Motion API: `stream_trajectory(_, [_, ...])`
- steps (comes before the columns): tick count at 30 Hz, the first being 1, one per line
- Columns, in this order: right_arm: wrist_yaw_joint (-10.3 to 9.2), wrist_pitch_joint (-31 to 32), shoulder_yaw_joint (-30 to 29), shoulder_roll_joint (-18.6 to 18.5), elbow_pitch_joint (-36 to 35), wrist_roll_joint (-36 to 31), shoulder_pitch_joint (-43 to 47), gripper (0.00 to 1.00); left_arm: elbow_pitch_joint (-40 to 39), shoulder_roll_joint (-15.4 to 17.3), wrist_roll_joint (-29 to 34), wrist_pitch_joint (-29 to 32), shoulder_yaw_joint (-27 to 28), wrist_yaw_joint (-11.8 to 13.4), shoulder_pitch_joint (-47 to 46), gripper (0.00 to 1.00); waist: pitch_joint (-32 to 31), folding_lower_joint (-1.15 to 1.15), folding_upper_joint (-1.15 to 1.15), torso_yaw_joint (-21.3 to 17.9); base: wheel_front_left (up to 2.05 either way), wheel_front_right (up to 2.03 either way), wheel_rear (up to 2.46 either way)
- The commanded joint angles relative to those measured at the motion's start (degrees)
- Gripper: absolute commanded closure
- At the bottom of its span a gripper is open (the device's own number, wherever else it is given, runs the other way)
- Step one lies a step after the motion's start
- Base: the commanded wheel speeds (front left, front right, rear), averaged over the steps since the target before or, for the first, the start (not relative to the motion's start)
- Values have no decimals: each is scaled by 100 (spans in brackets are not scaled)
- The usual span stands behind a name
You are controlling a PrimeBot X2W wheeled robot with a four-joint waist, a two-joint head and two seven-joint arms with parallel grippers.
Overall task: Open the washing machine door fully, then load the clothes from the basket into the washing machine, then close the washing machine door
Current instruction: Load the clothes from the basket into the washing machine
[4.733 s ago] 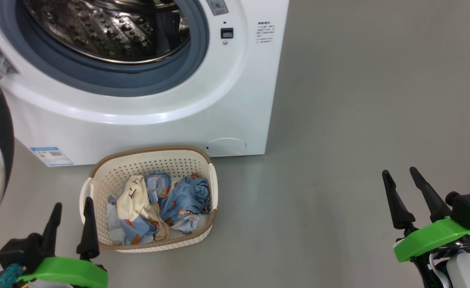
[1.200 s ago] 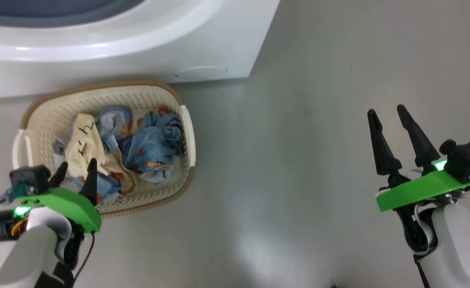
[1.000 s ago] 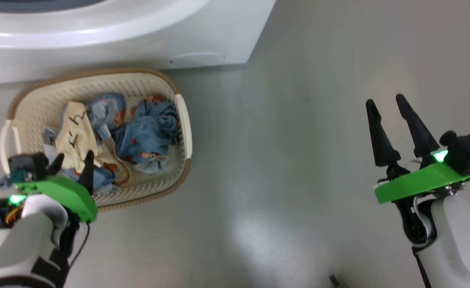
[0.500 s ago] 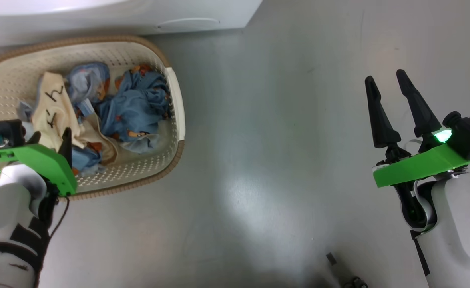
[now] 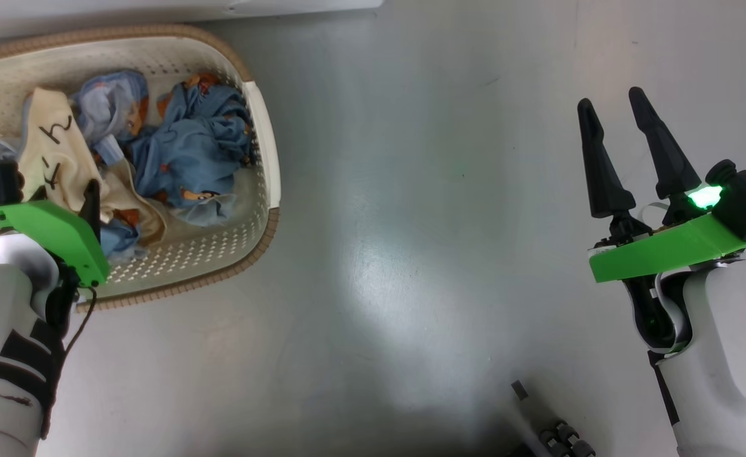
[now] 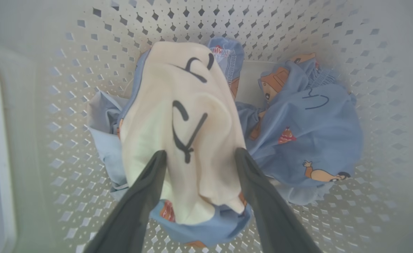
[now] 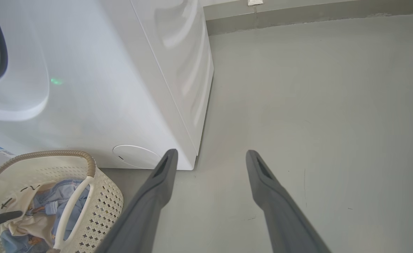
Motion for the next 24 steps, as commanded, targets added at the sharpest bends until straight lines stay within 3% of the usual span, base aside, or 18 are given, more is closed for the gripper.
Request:
stream_trajectory(1, [16, -28, 124, 35, -144, -67, 112, 0, 2, 278, 3, 18, 67, 15, 26, 0, 31, 0, 0, -16, 0, 0, 0])
stream_trajectory(7, [16, -28, 156, 52, -162, -50, 87, 0, 18, 293, 16, 134, -2, 40, -41, 0, 74, 0, 0, -48, 0, 0, 0])
stream_trajectory(8, [16, -28, 162, 52, -160, -47, 82, 0, 19, 295, 10, 159, -7, 39, -47, 25, 76, 0, 0, -55, 0, 0, 0])
stream_trajectory(9, [16, -28, 165, 53, -157, -44, 76, 0, 21, 296, 9, 183, -19, 38, -50, 60, 73, 0, 0, -61, 0, 0, 0])
stream_trajectory(11, [16, -28, 169, 55, -149, -43, 63, 0, 23, 300, -2, 182, -26, 39, -59, 100, 64, 0, 0, -71, 0, 0, 0])
stream_trajectory(24, [16, -28, 150, 40, -17, -42, 203, 0, 29, 108, -360, -142, 121, 3, 330, 100, -543, 0, 0, 67, 0, 0, 0])
